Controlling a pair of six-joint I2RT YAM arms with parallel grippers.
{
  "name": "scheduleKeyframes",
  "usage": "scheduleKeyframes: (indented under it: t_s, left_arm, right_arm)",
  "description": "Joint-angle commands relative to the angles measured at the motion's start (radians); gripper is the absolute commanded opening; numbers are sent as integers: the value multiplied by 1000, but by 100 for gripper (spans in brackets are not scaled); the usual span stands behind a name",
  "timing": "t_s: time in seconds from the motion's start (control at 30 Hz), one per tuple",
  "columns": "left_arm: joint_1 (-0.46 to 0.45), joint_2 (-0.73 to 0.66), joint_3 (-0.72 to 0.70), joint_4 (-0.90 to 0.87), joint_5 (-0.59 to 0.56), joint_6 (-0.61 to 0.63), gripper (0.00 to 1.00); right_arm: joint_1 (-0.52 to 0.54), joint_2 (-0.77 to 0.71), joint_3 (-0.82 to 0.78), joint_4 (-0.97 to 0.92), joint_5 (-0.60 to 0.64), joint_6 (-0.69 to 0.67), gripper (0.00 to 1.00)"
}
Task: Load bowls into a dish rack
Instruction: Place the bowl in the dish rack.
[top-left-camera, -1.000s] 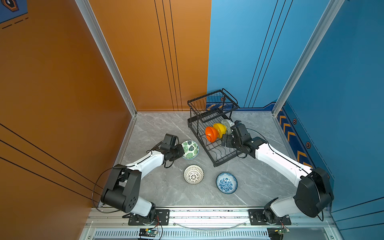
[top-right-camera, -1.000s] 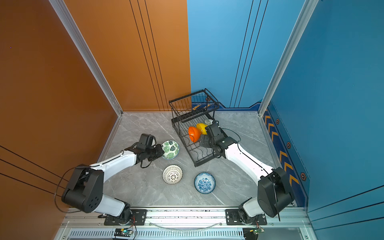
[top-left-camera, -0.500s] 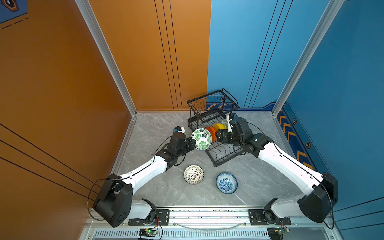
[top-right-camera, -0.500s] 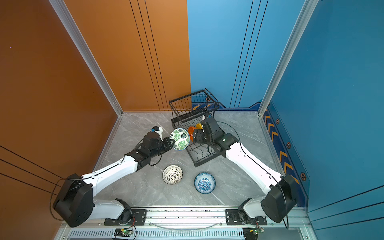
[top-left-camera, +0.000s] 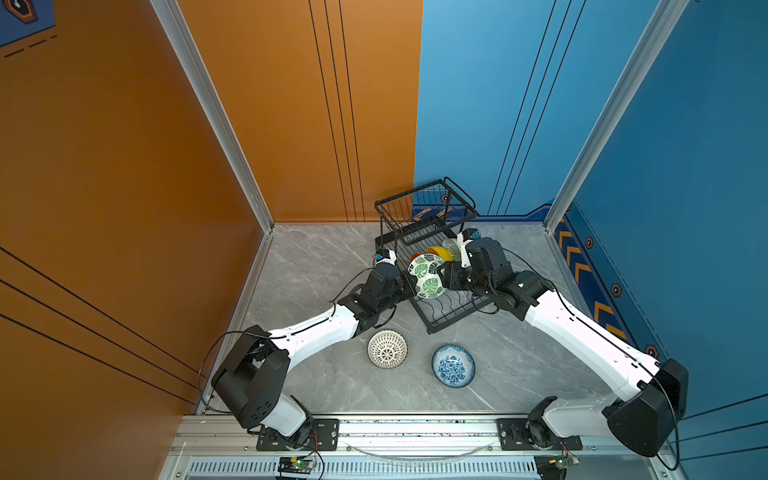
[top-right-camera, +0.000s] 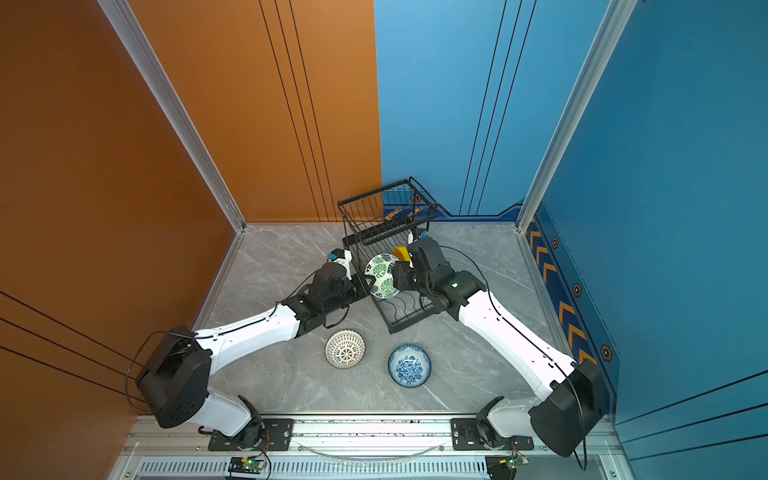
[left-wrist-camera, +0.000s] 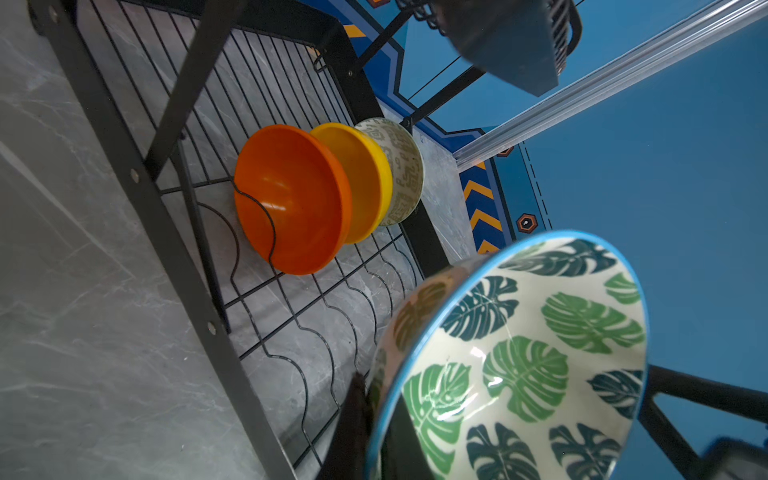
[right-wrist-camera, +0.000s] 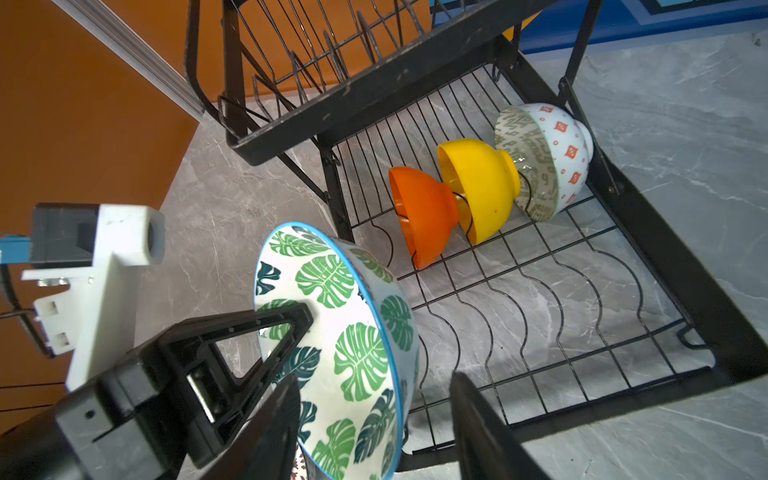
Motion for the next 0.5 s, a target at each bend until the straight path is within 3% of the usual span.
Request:
scheduleKeyframes:
  t_s: [0.0, 0.13, 0.47]
  left_arm:
    - [-18, 16, 52, 75, -34, 1, 0]
    - [-33, 41, 62, 88, -34, -8, 0]
    - [-52, 92, 103, 90, -30, -18, 0]
  right_arm:
    - [-18, -11, -35, -40, 28, -4, 47]
    - [-30, -4, -52, -45, 52, -3, 40]
    - [-39, -4, -69, -43, 122, -6, 8]
